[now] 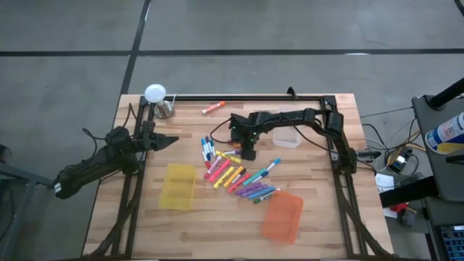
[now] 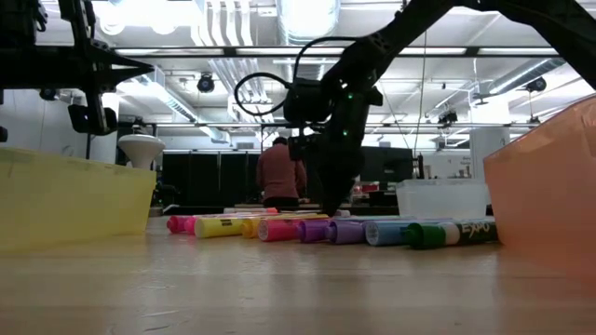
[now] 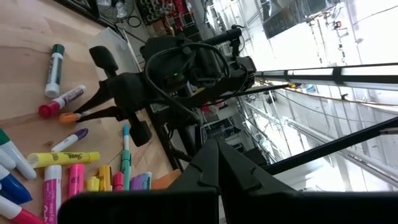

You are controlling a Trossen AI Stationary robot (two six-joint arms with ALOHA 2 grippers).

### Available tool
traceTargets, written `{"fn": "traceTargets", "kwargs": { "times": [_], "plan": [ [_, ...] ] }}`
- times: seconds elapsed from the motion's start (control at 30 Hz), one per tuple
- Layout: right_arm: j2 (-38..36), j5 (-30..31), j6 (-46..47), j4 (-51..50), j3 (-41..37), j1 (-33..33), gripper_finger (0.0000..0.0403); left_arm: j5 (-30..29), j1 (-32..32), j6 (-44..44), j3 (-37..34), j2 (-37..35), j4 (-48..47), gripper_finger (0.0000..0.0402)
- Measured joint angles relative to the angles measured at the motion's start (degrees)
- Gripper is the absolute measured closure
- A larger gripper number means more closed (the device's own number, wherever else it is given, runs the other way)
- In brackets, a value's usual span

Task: Pick & Place Markers
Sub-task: Put the small orange highlighter pen into the transparent bin

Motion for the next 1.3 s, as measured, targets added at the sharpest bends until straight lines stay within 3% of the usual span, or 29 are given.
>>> {"fn": "traceTargets", "kwargs": {
  "times": [0.3,0.5,0.93,1.07,1.3],
  "plan": [
    [-3.3,0.1,5.7,-13.5,9.5,0.0,0.0379,0.0,0.0,0.0,0.0,0.0,0.0,0.0401],
    [-9.1,7.8,7.9,-22.4,12.6,-0.8,0.0379,0.0,0.0,0.3,0.0,0.3,-0.4,0.0401],
    [-31.0,10.8,23.2,-18.9,-9.5,-14.4,0.0379,0.0,0.0,0.3,0.0,0.5,-1.0,0.0401],
    [-32.4,10.6,26.5,-17.6,-15.9,-18.4,0.0377,0.0,0.0,0.3,0.0,0.5,-1.0,0.0401],
    [-28.6,7.3,28.5,-11.1,-23.7,-23.1,0.0373,0.0,0.0,0.0,0.0,0.5,-1.0,0.0401]
  ]
}}
